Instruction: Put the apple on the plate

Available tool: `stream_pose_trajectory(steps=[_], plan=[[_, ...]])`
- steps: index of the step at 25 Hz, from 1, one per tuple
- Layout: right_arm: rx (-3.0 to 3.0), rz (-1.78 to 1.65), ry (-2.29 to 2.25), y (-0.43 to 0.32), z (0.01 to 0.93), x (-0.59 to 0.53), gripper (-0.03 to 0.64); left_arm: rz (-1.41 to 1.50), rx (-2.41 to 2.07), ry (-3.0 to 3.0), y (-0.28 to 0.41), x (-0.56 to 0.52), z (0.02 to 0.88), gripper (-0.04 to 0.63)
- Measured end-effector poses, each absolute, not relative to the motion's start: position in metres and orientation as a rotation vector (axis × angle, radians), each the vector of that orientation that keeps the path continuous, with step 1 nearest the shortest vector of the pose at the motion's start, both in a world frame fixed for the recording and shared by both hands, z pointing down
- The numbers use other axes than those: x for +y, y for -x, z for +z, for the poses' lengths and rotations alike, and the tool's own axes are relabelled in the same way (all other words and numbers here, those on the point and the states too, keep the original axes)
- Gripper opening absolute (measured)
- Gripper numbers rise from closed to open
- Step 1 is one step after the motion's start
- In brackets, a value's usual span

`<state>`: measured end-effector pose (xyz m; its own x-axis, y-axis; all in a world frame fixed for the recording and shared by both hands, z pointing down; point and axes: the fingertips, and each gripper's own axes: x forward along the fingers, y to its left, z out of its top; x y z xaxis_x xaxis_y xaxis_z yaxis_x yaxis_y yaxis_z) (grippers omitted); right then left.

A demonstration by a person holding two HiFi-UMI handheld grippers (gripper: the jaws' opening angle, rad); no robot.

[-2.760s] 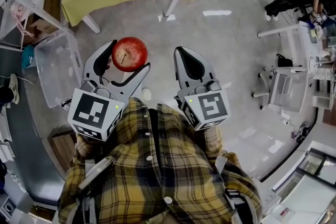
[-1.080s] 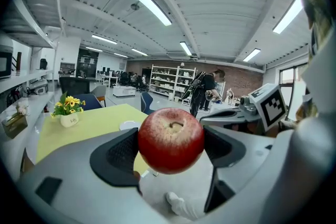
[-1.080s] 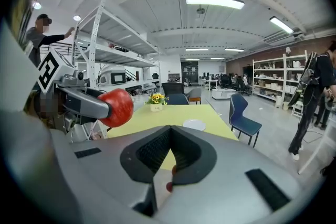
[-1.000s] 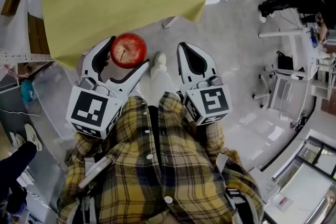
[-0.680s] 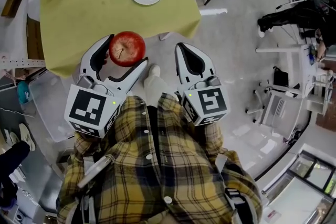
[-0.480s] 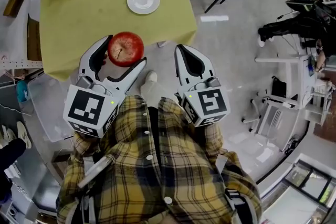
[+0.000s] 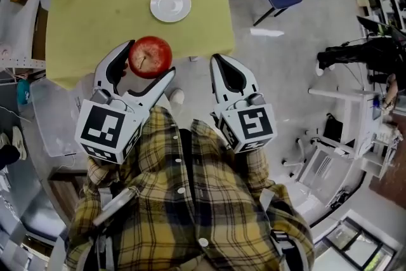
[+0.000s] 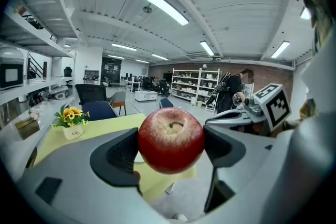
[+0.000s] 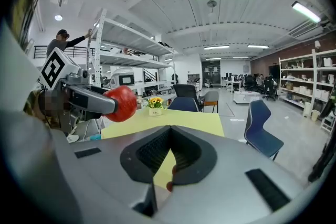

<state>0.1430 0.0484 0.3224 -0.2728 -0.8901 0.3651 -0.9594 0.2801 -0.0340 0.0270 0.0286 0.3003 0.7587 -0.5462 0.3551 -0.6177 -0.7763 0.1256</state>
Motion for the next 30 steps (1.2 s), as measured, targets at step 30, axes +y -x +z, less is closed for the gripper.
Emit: stream_pose_trajectory(steps=[30], plan=[[-2.297,0.403,-1.611,-0.132,0.335,-0.125,-0.003,0.437,-0.854,-2.726,-0.038,-0.140,0.306,0.399]])
